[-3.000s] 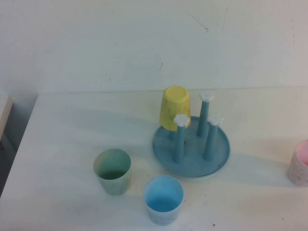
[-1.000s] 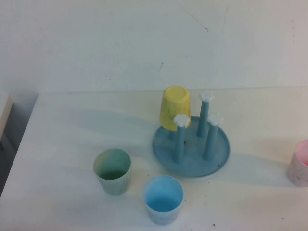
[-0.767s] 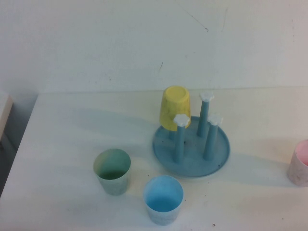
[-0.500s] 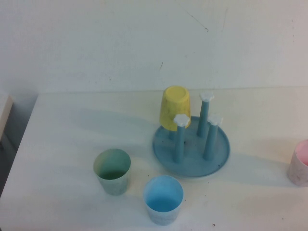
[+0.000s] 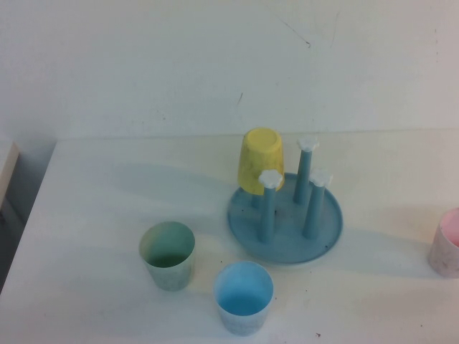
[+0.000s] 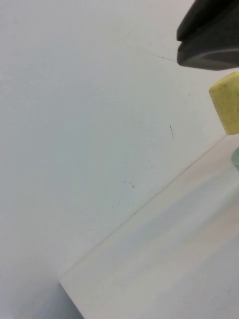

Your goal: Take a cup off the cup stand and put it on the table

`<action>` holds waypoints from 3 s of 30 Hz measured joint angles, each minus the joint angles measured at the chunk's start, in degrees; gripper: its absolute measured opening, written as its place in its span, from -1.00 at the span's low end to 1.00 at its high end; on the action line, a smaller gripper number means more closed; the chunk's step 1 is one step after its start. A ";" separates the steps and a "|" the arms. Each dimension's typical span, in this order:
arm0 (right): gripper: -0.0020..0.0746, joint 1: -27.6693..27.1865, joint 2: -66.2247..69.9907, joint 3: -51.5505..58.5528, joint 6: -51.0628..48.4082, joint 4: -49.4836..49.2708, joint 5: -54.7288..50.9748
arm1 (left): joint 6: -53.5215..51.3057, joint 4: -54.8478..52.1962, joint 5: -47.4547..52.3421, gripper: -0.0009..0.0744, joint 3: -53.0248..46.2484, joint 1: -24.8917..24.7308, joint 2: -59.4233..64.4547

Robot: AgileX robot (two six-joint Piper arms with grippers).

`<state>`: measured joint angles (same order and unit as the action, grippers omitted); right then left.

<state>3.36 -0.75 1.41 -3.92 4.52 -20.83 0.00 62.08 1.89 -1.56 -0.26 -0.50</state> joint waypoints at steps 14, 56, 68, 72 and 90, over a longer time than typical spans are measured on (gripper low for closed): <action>-0.95 0.00 0.00 0.00 0.00 0.00 0.00 | -9.30 -2.94 4.02 -0.98 6.50 0.00 1.77; -0.95 0.00 0.00 0.00 0.00 0.00 0.00 | -20.65 -51.74 61.23 -0.71 99.05 -28.27 97.21; -0.95 0.00 0.00 0.00 0.00 0.00 0.00 | -4.54 -60.32 57.84 0.80 117.65 -32.95 115.38; -0.95 0.00 0.00 0.00 0.00 0.00 0.00 | -3.43 -60.24 58.19 0.83 122.70 -32.95 120.96; -0.95 0.00 0.00 0.00 0.00 0.00 0.00 | -0.31 -63.73 59.00 0.84 126.66 -33.16 129.67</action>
<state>3.36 -0.75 1.41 -3.92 4.52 -20.83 -0.31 -1.65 60.89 125.10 -33.42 129.16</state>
